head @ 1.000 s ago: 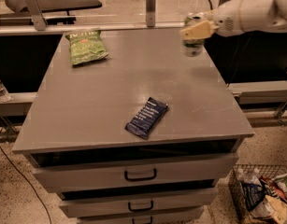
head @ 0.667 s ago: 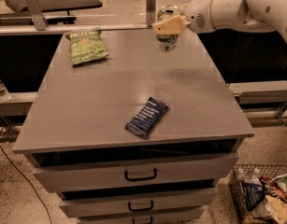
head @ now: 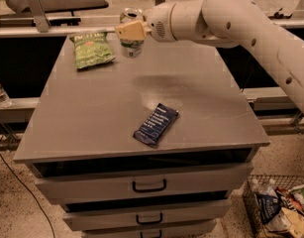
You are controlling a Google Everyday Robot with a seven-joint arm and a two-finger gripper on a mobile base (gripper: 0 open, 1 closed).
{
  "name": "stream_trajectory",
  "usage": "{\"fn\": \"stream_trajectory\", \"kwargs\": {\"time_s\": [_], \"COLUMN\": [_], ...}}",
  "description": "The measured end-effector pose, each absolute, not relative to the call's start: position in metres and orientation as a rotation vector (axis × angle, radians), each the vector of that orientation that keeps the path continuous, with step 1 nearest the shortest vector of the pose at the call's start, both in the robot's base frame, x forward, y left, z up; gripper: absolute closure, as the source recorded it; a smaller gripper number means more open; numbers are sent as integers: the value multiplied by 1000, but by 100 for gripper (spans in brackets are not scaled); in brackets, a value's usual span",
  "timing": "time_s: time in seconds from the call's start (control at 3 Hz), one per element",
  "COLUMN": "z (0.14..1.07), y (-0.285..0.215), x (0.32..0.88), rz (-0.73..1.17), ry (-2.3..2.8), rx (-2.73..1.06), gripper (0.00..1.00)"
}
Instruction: Move 7up can near green jalapeno chip bag
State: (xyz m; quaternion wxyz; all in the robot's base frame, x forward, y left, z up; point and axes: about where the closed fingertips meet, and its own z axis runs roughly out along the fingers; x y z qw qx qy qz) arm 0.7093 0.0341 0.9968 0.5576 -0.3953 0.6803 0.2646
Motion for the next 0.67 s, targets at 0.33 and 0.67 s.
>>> {"fn": "stream_trajectory", "kwargs": {"time_s": [0.33, 0.67], "z": [985, 973], "y": [67, 88], "x": [731, 763], "rz": [661, 689], "ry": [1580, 1572], "rx": [-925, -936], "gripper": [100, 100]}}
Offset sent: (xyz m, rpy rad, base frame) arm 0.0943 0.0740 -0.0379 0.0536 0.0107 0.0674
